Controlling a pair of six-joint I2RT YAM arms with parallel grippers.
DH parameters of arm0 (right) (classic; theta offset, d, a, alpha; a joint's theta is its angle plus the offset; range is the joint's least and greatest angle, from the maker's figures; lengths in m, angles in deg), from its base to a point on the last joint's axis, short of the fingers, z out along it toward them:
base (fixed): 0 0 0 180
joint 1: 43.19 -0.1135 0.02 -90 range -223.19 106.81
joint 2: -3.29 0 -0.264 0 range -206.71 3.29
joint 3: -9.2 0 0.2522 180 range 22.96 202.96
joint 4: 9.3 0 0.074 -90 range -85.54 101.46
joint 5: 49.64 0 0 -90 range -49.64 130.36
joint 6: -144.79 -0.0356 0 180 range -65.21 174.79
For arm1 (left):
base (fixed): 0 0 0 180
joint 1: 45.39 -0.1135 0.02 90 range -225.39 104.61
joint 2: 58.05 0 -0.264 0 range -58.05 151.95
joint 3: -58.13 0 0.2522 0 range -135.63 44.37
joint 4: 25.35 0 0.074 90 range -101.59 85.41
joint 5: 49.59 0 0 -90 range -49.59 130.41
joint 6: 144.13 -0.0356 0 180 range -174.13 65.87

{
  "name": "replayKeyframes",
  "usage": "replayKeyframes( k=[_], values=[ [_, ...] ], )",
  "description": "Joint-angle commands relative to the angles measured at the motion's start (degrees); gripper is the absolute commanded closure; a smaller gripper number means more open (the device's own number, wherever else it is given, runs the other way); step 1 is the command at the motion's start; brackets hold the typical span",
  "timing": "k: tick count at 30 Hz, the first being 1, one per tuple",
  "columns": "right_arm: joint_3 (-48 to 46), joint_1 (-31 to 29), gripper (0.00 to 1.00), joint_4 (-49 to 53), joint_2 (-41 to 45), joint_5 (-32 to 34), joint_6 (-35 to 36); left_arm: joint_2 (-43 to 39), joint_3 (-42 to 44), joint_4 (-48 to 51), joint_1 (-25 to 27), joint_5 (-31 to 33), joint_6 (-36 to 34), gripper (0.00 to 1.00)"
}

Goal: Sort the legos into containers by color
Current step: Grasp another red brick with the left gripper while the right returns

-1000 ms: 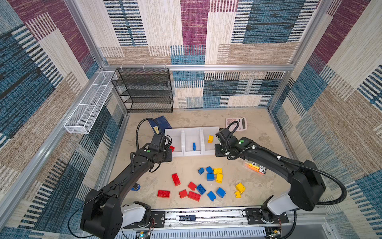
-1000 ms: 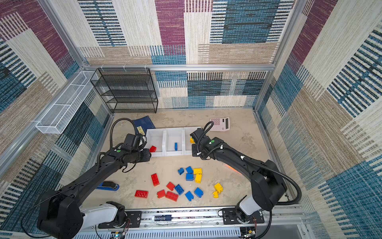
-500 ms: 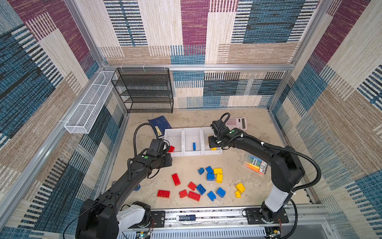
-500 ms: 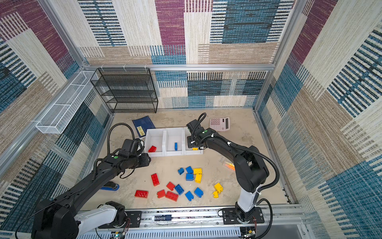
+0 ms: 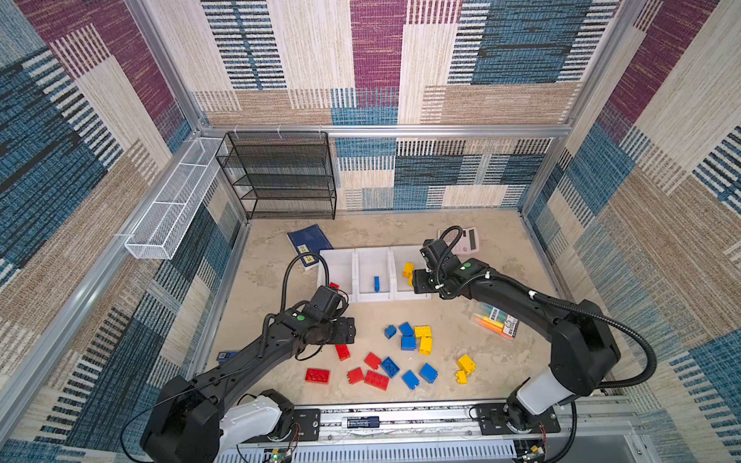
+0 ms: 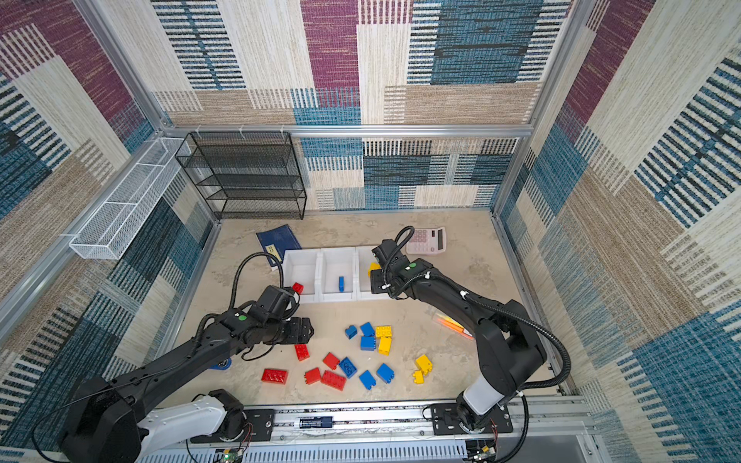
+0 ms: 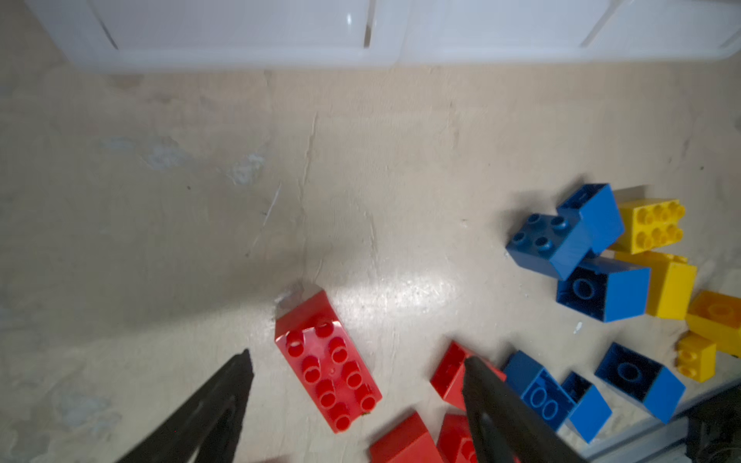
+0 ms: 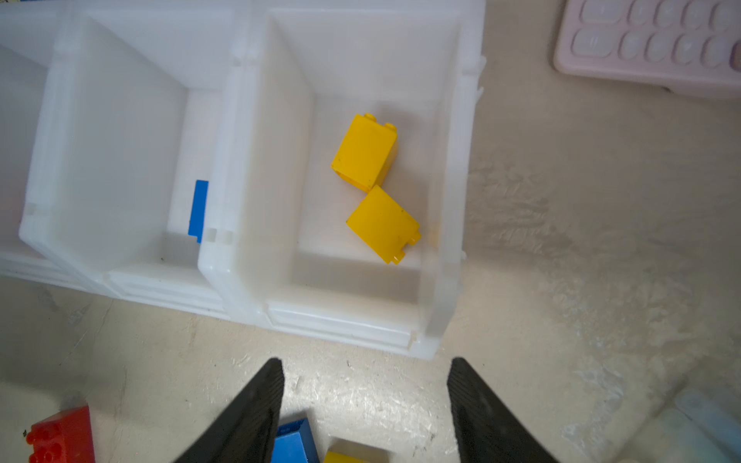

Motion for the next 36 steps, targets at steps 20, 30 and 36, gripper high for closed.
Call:
replayKeyframes(
  k=[20, 30, 36],
  values=[
    [-8.48, -0.13, 0.35, -3.53, 4.85, -1.83, -4.22, 16.77, -1.61, -4.17, 4.53, 1.75, 3.31, 0.63],
    [-9.82, -0.17, 0.37, -3.29, 6.26, -1.91, -4.93, 14.07, -7.19, 0.22, 4.04, 5.89, -1.25, 0.80],
    [-9.87, -0.14, 0.38, -2.83, 6.74, -1.66, -4.75, 12.97, -17.92, 1.13, -4.42, 7.68, -9.86, 0.80]
  ],
)
